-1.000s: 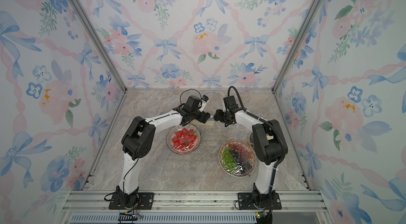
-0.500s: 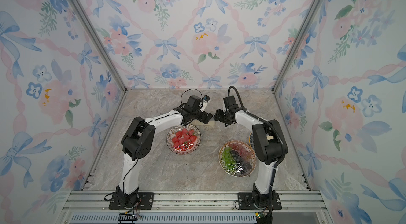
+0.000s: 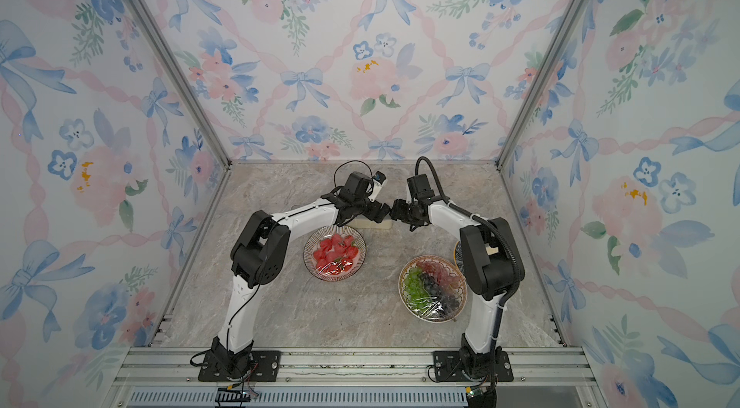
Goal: Wrap the plate with plastic wrap
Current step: Tear off the plastic wrap from the plastic wrap cutting box.
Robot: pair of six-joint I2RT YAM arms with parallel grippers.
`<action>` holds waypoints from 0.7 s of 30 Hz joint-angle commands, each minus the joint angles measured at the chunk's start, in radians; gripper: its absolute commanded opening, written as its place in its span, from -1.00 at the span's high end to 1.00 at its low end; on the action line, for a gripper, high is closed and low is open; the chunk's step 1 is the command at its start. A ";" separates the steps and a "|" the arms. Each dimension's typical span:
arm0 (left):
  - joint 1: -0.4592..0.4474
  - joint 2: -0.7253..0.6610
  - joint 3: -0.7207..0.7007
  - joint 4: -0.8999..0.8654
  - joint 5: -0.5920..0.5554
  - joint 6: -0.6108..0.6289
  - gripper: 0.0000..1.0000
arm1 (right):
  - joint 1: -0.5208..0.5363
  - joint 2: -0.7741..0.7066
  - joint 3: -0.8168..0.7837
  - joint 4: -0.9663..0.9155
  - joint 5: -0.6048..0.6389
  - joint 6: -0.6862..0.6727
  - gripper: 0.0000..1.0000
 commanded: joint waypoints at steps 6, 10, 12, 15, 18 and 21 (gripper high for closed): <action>0.000 0.000 -0.025 -0.017 -0.035 0.026 -0.82 | 0.013 0.044 -0.018 -0.102 0.033 -0.022 -0.28; 0.017 -0.029 -0.059 -0.017 -0.050 0.033 -0.82 | 0.009 0.045 -0.015 -0.109 0.036 -0.026 -0.28; 0.029 -0.045 -0.075 -0.018 -0.052 0.034 -0.82 | 0.005 0.045 -0.015 -0.114 0.040 -0.028 -0.28; 0.044 -0.066 -0.095 -0.018 -0.056 0.036 -0.82 | 0.003 0.048 -0.016 -0.122 0.044 -0.032 -0.29; 0.056 -0.083 -0.113 -0.017 -0.058 0.039 -0.82 | 0.002 0.051 -0.017 -0.131 0.051 -0.036 -0.29; 0.067 -0.096 -0.131 -0.019 -0.060 0.043 -0.82 | 0.001 0.051 -0.019 -0.137 0.053 -0.038 -0.29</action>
